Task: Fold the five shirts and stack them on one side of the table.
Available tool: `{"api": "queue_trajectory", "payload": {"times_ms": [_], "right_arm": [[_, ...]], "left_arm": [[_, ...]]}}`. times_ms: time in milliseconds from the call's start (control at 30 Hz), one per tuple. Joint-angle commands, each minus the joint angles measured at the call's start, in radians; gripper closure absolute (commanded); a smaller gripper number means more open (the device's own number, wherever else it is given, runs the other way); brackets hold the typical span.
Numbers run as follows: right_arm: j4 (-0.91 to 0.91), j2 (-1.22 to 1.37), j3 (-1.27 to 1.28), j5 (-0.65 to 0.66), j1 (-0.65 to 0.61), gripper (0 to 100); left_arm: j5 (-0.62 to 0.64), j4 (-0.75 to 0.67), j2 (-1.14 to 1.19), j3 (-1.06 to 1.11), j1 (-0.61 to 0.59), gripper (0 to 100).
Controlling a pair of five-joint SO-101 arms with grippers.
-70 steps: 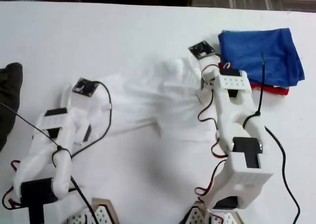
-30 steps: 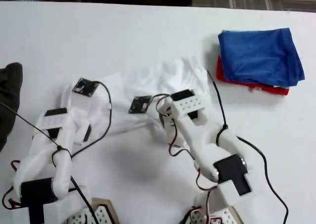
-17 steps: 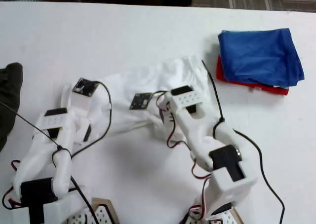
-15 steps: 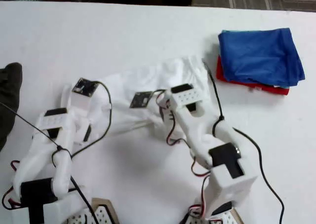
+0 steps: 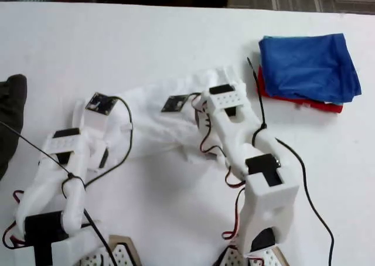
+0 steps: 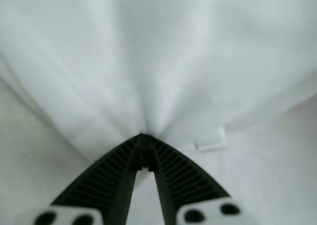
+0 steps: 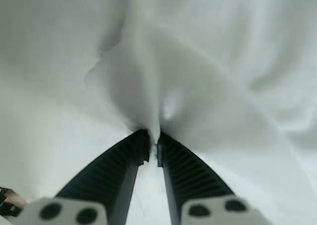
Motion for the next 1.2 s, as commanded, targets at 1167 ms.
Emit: {"api": "queue_trajectory", "payload": {"times_ms": [1167], "right_arm": [[-0.012, 0.473, -1.051, -0.08, 0.059, 88.3]], "left_arm": [[0.009, -0.025, 0.002, 0.004, -0.003, 97]]}}
